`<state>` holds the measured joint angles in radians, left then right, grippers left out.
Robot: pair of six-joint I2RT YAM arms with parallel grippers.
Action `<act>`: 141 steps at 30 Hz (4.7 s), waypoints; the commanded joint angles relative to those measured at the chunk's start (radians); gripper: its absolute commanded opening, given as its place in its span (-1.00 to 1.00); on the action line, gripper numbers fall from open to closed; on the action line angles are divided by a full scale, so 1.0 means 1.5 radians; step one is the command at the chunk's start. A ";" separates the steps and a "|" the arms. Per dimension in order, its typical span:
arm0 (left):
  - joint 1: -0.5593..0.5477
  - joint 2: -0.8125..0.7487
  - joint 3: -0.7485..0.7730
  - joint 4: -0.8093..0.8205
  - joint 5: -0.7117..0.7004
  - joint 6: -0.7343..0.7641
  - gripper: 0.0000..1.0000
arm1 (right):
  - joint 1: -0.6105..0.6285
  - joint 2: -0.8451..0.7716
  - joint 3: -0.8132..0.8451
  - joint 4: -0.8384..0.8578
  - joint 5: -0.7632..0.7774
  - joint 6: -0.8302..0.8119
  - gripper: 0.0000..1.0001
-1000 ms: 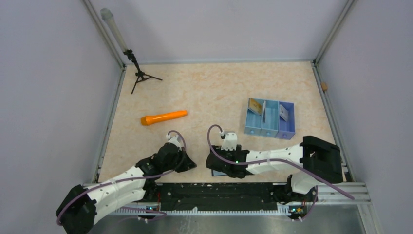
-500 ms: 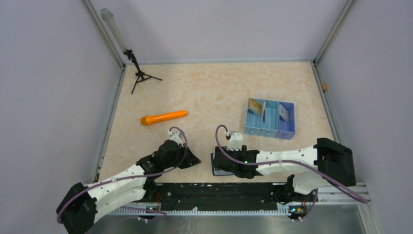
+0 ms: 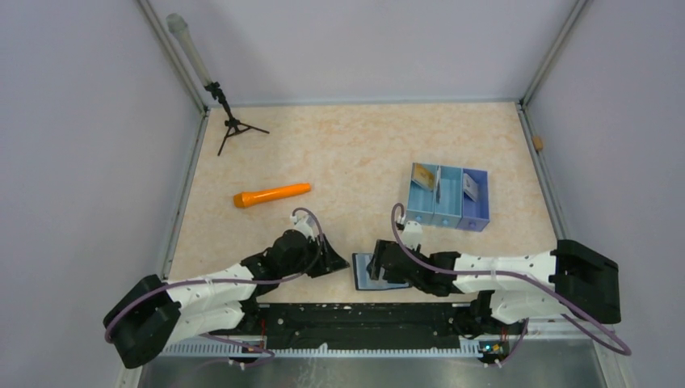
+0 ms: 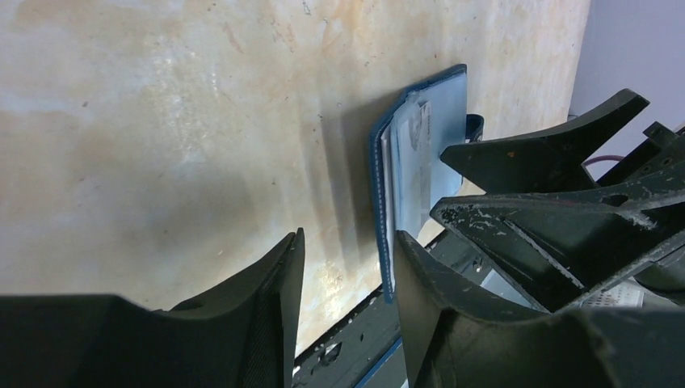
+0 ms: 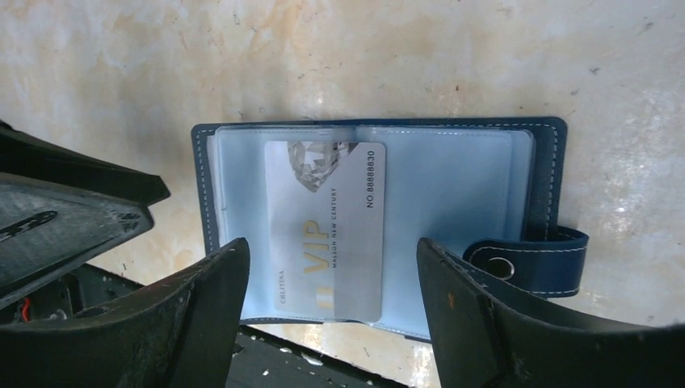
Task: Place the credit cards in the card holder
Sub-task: Insert the credit card into the card holder, then pick up the credit card from the storage box.
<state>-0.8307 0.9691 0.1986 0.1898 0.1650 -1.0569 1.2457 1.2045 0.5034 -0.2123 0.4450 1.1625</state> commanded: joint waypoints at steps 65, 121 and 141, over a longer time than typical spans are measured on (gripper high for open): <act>-0.048 -0.034 -0.032 0.052 -0.006 -0.033 -0.77 | -0.005 0.123 0.001 0.136 -0.044 0.040 -0.03; 0.245 -0.019 0.352 -0.434 0.074 0.313 0.97 | -0.438 0.044 0.388 -0.181 -0.052 -0.521 0.74; 0.289 0.033 0.475 -0.499 -0.094 0.500 0.98 | -0.639 0.279 0.449 -0.062 -0.256 -0.555 0.64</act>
<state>-0.4007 1.0298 0.9195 -0.5644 0.0399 -0.3389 0.2916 1.6108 1.1172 -0.3588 0.1497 0.3344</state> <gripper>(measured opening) 0.986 0.832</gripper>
